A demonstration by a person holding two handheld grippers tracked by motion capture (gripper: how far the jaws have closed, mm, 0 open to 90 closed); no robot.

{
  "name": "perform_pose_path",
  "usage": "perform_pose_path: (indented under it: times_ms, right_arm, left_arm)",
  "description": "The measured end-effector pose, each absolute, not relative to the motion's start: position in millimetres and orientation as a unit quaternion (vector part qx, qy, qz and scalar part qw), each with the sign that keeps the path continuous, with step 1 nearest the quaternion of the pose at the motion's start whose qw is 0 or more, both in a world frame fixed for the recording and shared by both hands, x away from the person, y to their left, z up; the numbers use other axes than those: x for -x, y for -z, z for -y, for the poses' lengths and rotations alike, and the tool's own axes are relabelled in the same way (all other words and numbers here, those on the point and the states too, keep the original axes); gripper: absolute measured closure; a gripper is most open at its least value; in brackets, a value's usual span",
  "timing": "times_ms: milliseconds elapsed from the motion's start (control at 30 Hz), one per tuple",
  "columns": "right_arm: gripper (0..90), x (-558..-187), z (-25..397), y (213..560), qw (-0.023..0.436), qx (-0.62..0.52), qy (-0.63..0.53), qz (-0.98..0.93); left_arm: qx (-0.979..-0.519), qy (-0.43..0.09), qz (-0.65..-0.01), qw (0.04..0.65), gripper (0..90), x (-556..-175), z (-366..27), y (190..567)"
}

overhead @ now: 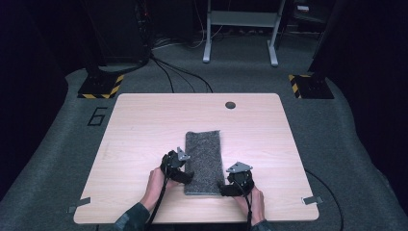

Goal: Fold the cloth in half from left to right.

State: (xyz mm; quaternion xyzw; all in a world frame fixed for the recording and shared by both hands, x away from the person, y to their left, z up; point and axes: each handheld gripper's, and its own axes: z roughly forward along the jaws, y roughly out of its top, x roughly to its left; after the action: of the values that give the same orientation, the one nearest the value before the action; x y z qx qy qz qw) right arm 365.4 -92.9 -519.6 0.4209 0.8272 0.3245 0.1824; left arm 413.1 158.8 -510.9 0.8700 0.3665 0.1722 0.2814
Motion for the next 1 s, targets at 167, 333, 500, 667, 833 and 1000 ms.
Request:
perform_pose_path:
  times_ms: [167,333,500,667,833,1000]
  right_arm:
    - [17.7,-366,96,517,0.170,-0.421,-0.336,-0.825]
    - [17.5,-371,99,514,0.163,-0.424,-0.347,-0.820]
    - [17.6,-375,98,517,0.170,-0.422,-0.340,-0.823]
    - [17.7,-370,96,520,0.169,-0.420,-0.331,-0.828]
    - [17.7,-359,98,520,0.156,-0.418,-0.333,-0.830]
    - [18.0,-365,102,504,0.149,-0.416,-0.352,-0.825]
  left_arm:
    - [-0.864,-0.170,-0.370,0.297,14.9,-405,-165,506]
    - [-0.864,-0.161,-0.363,0.309,14.8,-389,-170,503]
    - [-0.867,-0.158,-0.358,0.309,14.7,-374,-171,508]
    - [-0.869,-0.161,-0.355,0.305,15.0,-364,-173,516]
    - [-0.868,-0.148,-0.356,0.313,14.9,-355,-180,514]
    - [-0.848,-0.131,-0.379,0.345,14.5,-371,-194,503]
